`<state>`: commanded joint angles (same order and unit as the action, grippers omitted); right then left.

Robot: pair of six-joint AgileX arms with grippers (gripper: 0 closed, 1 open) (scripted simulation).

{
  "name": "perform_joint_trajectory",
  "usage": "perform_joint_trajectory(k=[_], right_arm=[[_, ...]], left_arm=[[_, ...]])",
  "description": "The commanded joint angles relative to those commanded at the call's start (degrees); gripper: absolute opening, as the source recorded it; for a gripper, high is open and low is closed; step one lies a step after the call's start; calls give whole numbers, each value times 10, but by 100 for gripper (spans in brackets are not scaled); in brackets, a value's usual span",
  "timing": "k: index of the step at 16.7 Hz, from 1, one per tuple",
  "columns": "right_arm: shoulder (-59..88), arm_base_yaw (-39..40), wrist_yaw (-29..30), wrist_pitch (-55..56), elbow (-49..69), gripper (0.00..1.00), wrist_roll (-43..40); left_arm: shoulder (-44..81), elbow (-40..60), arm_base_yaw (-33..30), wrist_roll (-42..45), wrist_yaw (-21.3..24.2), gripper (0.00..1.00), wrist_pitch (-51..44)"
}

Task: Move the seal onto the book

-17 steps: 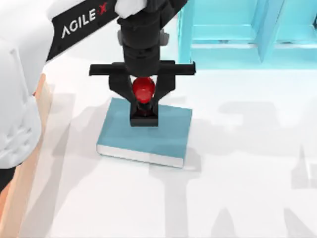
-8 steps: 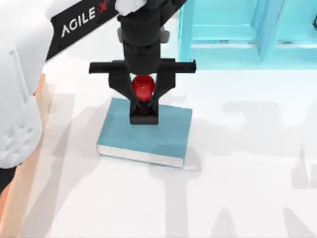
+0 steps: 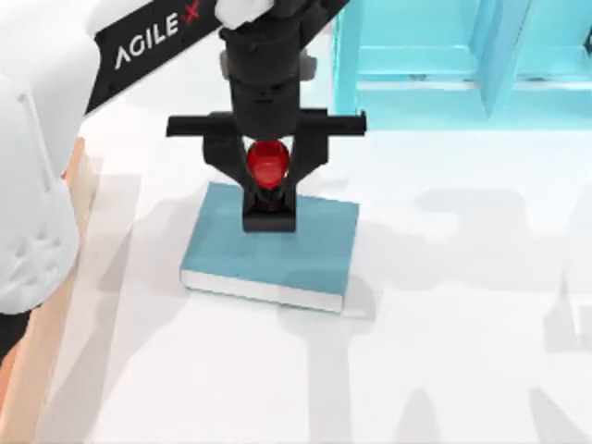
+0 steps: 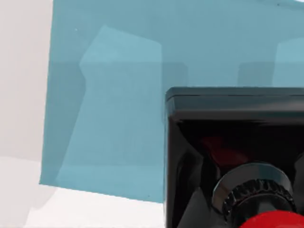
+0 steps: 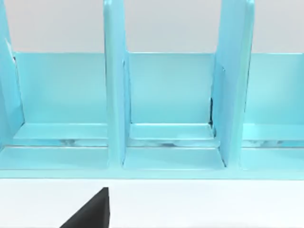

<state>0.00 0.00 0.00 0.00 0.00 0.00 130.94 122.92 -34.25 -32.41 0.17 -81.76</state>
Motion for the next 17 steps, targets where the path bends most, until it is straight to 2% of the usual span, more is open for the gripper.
perform_joint_trajectory(k=[8,17], right_arm=[[0,0,0,0,0,100,0],[0,0,0,0,0,100,0]], left_arm=[[0,0,0,0,0,98,0],[0,0,1,0,0,100,0]])
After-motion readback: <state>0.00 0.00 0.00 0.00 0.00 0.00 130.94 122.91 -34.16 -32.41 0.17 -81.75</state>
